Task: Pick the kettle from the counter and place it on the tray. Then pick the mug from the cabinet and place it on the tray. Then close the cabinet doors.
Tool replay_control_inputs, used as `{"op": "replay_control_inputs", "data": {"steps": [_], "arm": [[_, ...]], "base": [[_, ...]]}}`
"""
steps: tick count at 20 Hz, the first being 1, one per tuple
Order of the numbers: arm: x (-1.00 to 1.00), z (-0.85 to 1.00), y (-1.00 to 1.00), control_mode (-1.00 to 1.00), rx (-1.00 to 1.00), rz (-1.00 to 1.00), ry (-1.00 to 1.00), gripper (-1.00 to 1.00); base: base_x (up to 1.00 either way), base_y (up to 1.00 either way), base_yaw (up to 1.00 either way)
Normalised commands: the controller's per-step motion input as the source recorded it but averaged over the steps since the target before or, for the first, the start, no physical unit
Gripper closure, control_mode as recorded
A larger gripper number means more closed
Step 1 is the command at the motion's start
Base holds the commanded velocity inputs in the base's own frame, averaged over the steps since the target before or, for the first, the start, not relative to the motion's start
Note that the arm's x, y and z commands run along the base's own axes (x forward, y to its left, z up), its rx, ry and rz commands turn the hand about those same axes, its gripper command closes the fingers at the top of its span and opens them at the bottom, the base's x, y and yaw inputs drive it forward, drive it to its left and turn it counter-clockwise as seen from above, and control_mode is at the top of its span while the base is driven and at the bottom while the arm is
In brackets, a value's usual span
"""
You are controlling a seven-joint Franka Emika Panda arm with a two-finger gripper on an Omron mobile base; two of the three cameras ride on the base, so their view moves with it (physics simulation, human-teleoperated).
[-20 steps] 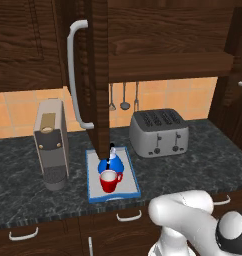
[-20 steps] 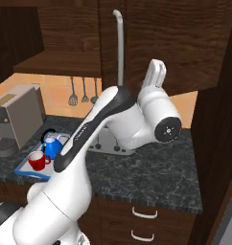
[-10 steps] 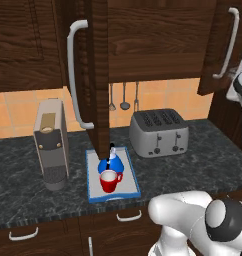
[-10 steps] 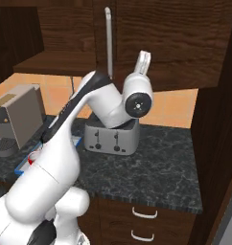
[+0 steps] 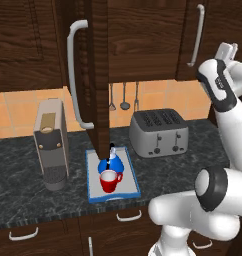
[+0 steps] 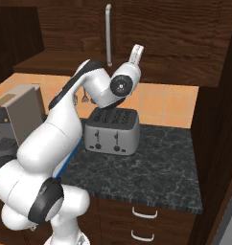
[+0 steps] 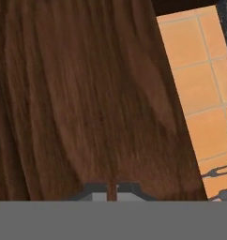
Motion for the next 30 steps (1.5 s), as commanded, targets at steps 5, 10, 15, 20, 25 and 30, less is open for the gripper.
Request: {"op": "replay_control_inputs", "data": {"steps": [5,10,15,20,25,30], "arm": [[1.00,-0.17,0.04,-1.00,0.00,0.00,0.07,1.00],[0.80,-0.30,0.06,-1.00,0.00,0.00,0.00,1.00],[-0.47,0.04,0.00,-1.00,-0.03,0.00,0.00,1.00],[-1.00,0.20,0.26,-1.00,-0.10,0.00,0.00,1.00],[-0.26,0.00,0.18,-1.00,-0.04,0.02,0.00,1.00],[-0.85,0.18,0.58,-1.00,-0.09,0.01,0.00,1.00]], "base": [[0.00,0.00,0.00],[0.00,0.00,0.00],[0.00,0.00,0.00],[0.00,0.00,0.00],[0.00,0.00,0.00],[0.00,0.00,0.00]]}}
